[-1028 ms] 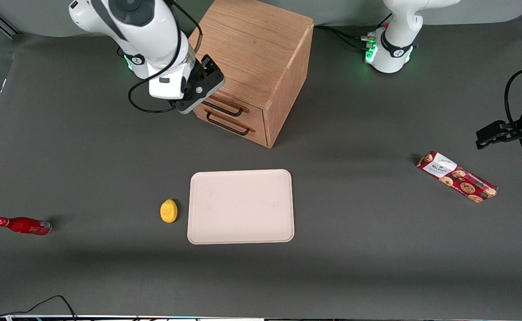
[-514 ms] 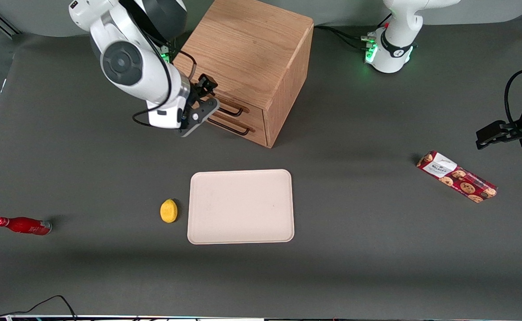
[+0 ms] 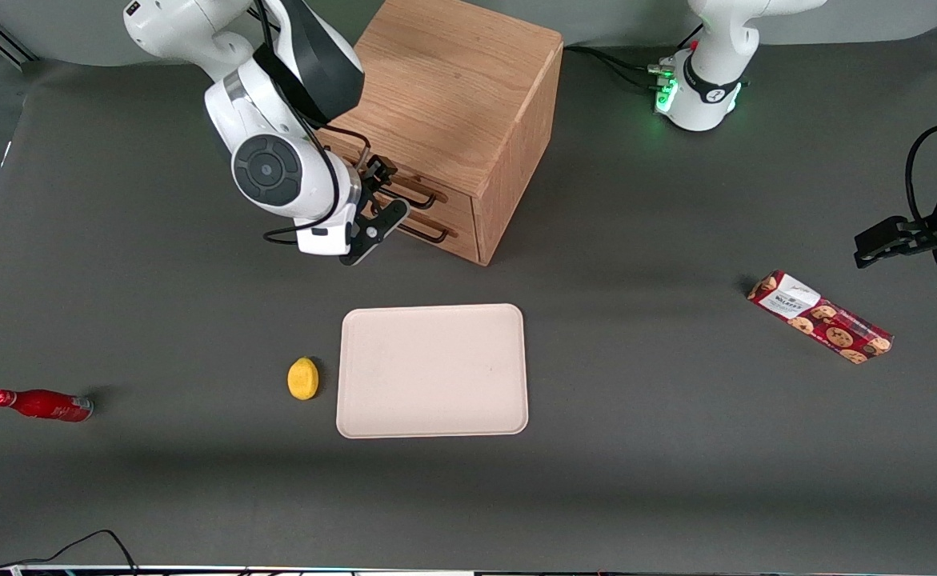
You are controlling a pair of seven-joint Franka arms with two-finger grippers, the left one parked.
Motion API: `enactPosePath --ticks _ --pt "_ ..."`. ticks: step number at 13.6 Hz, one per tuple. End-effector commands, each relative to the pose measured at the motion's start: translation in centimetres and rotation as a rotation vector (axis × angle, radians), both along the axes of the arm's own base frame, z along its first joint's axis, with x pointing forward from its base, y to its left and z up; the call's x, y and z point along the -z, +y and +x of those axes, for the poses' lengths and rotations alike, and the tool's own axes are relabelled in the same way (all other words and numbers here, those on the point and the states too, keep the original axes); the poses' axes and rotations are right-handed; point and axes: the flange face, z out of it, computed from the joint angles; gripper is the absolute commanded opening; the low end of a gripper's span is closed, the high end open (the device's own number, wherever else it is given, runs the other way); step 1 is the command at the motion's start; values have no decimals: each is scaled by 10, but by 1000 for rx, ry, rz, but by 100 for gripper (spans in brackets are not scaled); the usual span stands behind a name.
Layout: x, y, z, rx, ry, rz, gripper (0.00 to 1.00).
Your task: Open upper drawer
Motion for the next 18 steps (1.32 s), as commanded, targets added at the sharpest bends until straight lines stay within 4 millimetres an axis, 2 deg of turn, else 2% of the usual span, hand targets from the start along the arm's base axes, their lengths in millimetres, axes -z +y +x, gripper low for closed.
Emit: enactPosePath --ticks 1,6,11,16,18 --pt "8 -3 -3 -15 16 35 100" --pt "25 1 -5 -20 23 44 100" --pt "42 10 -17 -37 33 41 100" --pt "49 9 -14 -34 22 36 100" --pt "53 3 -8 -24 15 30 100"
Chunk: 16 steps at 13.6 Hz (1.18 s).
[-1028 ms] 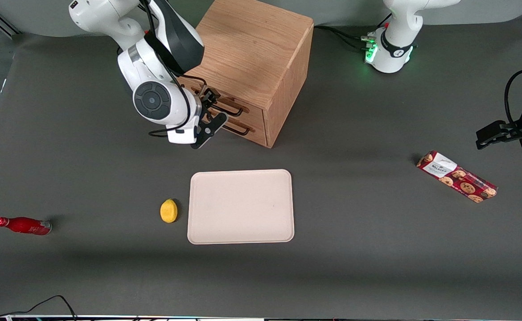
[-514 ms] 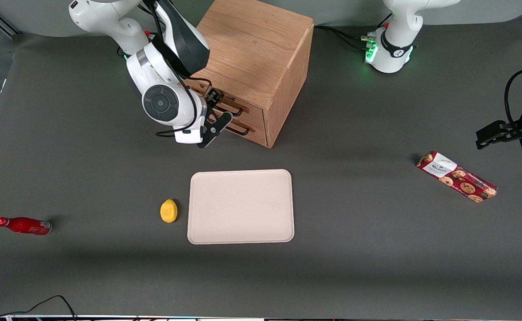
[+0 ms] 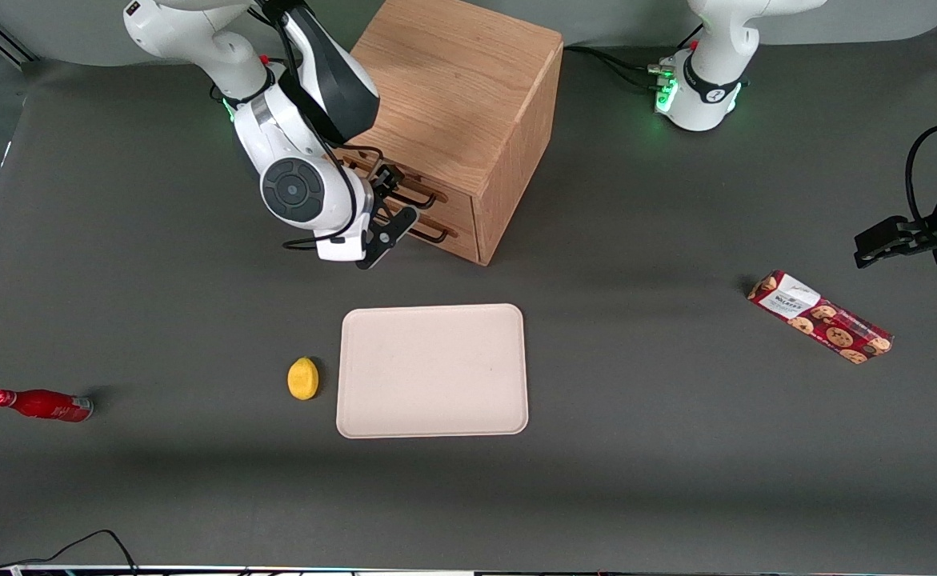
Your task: Open upper drawer
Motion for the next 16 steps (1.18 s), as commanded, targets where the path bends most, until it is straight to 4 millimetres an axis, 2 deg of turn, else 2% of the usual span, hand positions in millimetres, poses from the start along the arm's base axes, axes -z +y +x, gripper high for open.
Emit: enactPosePath --ticks 1,3,7,12,16 --pt "11 -4 6 -4 4 16 100" --pt "14 -10 12 9 -1 18 100" --pt "18 -10 16 -11 -12 33 100" --pt "11 -10 29 -8 -41 43 100" --pt "14 -27 49 -35 -53 73 100"
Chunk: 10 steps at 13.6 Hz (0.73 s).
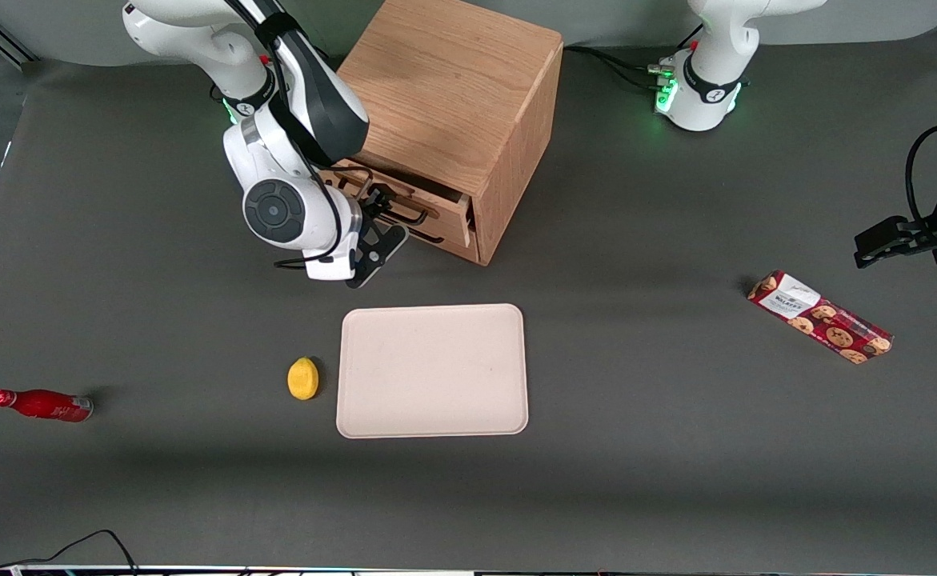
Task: Open upper drawer
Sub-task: 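Pull the handle with the right gripper, sliding the upper drawer out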
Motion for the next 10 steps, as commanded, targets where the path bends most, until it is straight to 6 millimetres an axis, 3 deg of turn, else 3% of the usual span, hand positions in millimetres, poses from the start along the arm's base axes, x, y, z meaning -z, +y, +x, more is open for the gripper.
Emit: enactPosePath --ticks 1,7,10 --pt "3 -7 22 -31 -18 33 100" --pt "-2 -26 49 -44 -49 63 100" --pt "-4 -28 51 -57 -55 66 100"
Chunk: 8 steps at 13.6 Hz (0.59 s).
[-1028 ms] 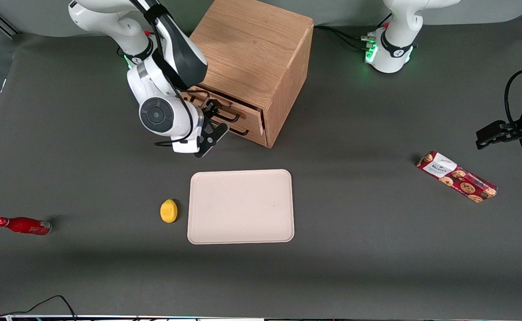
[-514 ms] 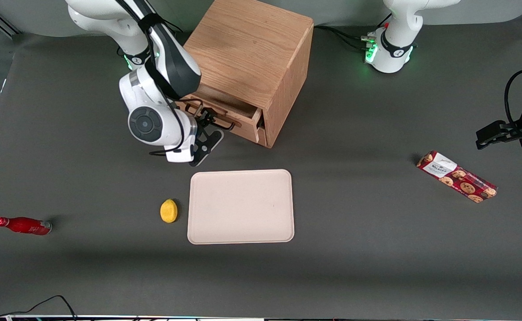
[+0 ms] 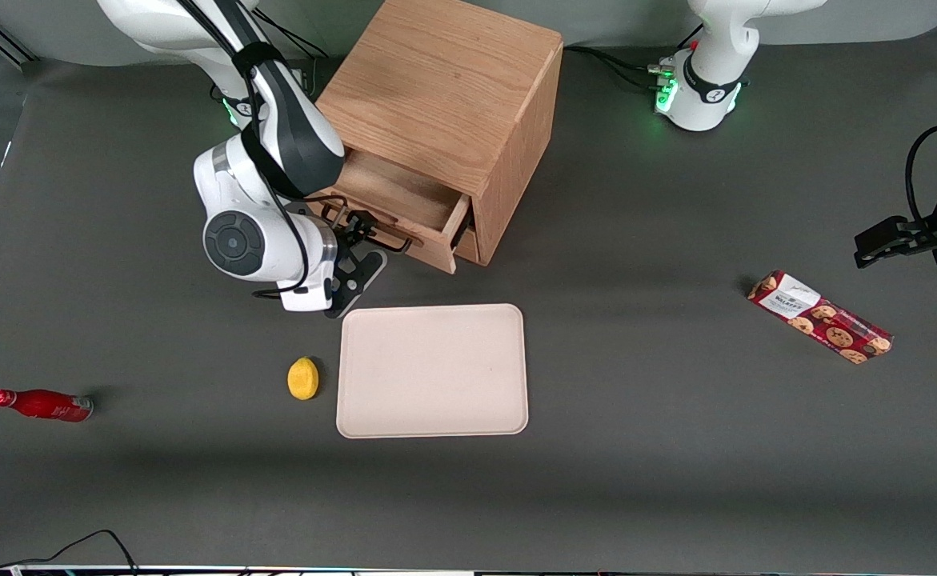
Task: Open upper drawer
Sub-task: 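Pull the handle with the right gripper, sliding the upper drawer out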
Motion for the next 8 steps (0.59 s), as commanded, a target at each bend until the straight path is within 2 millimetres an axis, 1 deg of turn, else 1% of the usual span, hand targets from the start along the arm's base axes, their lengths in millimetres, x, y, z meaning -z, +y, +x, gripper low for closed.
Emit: enactPosePath --ticks 1,5,7,8 --pt "0 -3 11 -33 -15 10 100" --pt "5 -19 29 -50 -27 26 100" --pt "3 -24 35 -46 -36 27 100" --pt "1 -23 38 -47 -44 24 100"
